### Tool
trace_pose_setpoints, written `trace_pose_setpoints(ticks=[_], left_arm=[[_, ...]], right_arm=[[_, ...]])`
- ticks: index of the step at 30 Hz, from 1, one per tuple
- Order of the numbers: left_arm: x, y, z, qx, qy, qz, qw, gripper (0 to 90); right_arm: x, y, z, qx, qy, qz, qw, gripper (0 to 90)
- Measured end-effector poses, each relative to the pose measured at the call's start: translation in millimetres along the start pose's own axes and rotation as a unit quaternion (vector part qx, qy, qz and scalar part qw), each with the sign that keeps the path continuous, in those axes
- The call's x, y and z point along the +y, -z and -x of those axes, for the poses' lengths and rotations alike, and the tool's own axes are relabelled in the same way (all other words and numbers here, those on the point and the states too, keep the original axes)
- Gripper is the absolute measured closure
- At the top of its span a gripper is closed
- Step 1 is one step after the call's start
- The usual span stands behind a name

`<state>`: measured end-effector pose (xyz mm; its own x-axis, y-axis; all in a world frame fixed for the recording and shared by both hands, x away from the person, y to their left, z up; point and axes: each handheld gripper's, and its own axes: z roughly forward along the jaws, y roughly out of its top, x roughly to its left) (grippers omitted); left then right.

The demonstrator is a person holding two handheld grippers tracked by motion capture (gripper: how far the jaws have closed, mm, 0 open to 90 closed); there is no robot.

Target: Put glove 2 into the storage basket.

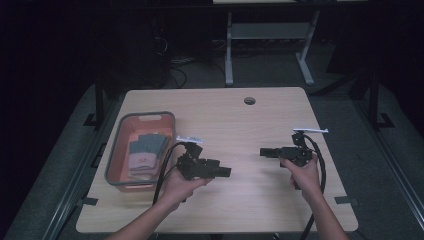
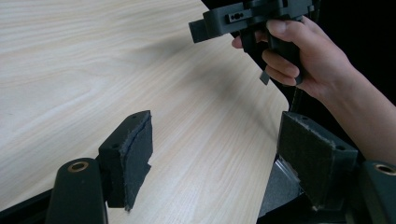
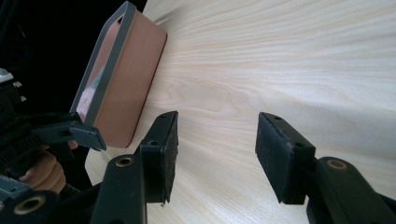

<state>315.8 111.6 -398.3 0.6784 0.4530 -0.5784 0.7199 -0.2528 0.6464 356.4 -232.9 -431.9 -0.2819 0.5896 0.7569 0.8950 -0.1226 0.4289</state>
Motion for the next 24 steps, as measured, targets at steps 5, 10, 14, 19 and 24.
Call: trace_pose_setpoints(ticks=[5,10,14,19,24], left_arm=[[-6.6,-9.4,2.1,-0.002,-0.006,-0.009,0.9999,26.7],[-13.2,-15.2,2.9,-0.006,-0.012,-0.013,0.9998,26.6],[-18.6,-19.0,3.0,-0.007,-0.011,-0.012,0.9998,26.5],[-25.0,-23.3,2.7,-0.01,-0.015,-0.014,0.9997,26.5],[-32.1,-28.4,3.5,-0.008,-0.023,-0.018,0.9996,26.0]], right_arm=[[-5.2,4.8,7.7,-0.003,-0.005,0.002,1.0,47.7],[-10.4,9.0,12.1,-0.004,-0.005,0.002,1.0,46.8],[-16.3,12.0,16.1,-0.001,-0.006,0.001,1.0,46.4],[-25.0,14.1,23.6,-0.002,-0.011,-0.004,0.9999,45.5],[-34.0,15.8,30.7,-0.001,-0.011,-0.004,0.9999,44.8]])
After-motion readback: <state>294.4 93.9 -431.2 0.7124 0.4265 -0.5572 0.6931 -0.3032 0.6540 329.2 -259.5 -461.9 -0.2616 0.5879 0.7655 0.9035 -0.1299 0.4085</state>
